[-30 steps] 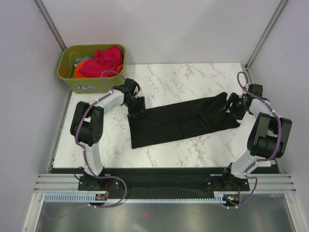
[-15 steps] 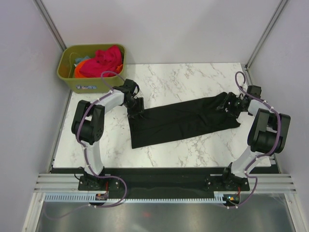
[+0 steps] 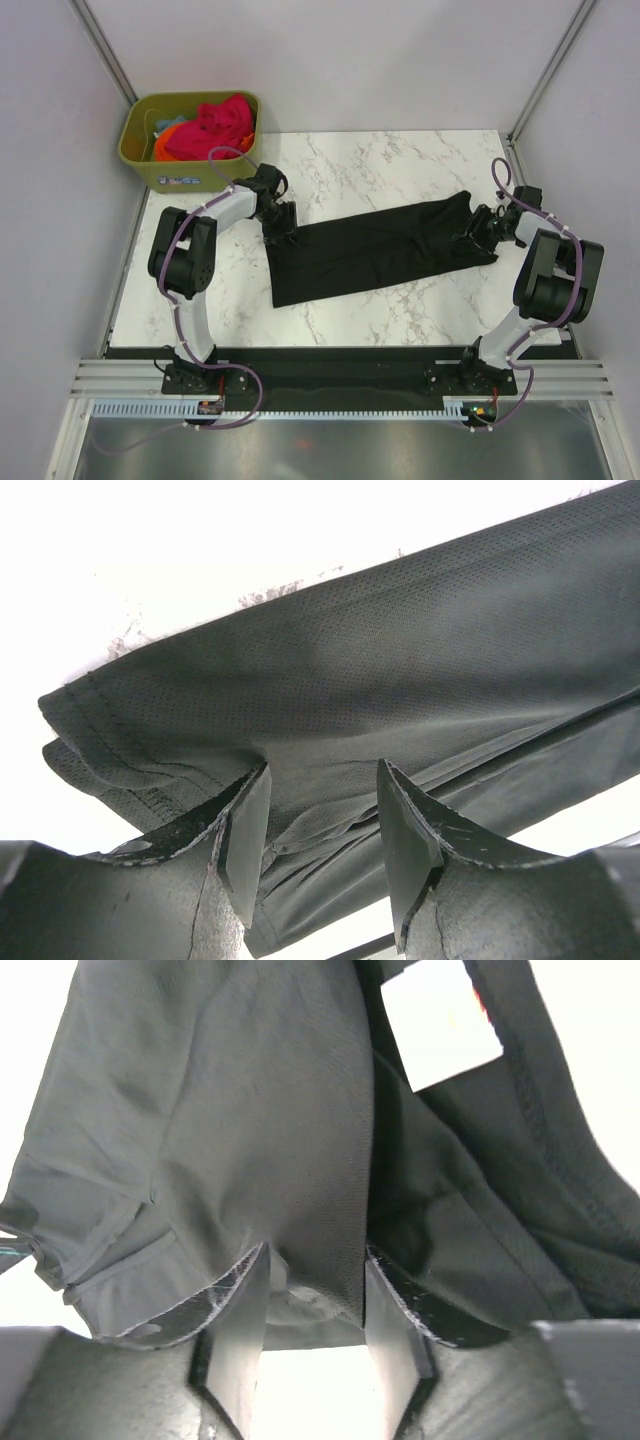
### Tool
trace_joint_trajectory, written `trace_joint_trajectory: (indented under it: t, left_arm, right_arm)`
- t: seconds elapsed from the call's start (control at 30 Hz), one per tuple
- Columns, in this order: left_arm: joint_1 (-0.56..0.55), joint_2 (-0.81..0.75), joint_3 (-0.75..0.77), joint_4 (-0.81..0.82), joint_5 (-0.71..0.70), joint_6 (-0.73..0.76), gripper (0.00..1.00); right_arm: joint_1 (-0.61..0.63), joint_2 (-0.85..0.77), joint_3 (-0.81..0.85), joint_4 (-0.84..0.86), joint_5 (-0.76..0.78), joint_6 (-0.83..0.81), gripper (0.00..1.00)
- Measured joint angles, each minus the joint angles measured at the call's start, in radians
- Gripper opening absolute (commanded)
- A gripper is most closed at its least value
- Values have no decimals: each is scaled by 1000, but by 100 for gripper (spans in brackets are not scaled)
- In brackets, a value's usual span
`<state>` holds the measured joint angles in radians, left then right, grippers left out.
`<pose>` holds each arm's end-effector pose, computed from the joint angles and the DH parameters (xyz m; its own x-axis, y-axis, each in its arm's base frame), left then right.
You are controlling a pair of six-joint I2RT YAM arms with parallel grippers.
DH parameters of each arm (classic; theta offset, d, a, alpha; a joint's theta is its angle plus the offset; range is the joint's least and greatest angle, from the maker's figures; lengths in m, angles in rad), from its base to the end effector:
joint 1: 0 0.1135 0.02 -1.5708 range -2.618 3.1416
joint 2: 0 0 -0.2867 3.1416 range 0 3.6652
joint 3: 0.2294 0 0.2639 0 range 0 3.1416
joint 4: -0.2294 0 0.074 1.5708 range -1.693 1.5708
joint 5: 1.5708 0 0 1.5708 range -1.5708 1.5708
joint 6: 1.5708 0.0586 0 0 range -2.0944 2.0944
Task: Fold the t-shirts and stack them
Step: Fold the tshirt
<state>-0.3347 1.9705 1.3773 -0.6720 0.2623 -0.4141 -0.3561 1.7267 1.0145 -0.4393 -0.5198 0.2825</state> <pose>0.3893 -0.1515 0.1592 -0.9819 -0.0699 -0.1759 -0.0045 0.9377 -0.3475 0.3373 -0.0944 0.1602 -0.7906 0.5522 -0.2645 0.3472 0.7602 0.5492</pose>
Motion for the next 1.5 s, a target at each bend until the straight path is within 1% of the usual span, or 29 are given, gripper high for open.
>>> trace_joint_trajectory:
  t: [0.1,0.17,0.3,0.43,0.57,0.63,0.83,0.9,0.93,1.13,1.3,1.5]
  left_arm:
    - [1,0,0,0,-2,0,54]
    - [2,0,0,0,-4,0,54]
    - [2,0,0,0,-15,0,54]
    - [2,0,0,0,-27,0,54]
    - [2,0,0,0,-41,0,54]
    - [2,0,0,0,-45,0,54]
    - [2,11,0,0,-51,0,54]
    - [2,11,0,0,-51,0,54]
    - [2,11,0,0,-51,0,54]
    - [2,11,0,0,-51,0,54]
    - [2,11,0,0,-50,0,54]
    - [2,11,0,0,-49,0,54]
  right_arm:
    - [0,-6,-10,-17,5,9,43]
    - [0,-6,-10,-22,8,13,37]
    - [-3,-6,-10,-39,21,28,34]
    - [-14,-7,-10,-68,31,55,41]
    - [-35,-25,-6,-100,41,102,42]
    - [-49,-29,1,-107,38,128,45]
    - [-61,-29,1,-116,28,164,45]
    - [-61,-29,1,-116,23,166,46]
    - [-60,-29,0,-116,19,161,48]
    - [-60,-30,-22,-108,-1,118,53]
    - [-60,-40,-61,-63,-18,91,58]
    - [-58,-77,-98,1,-60,85,59]
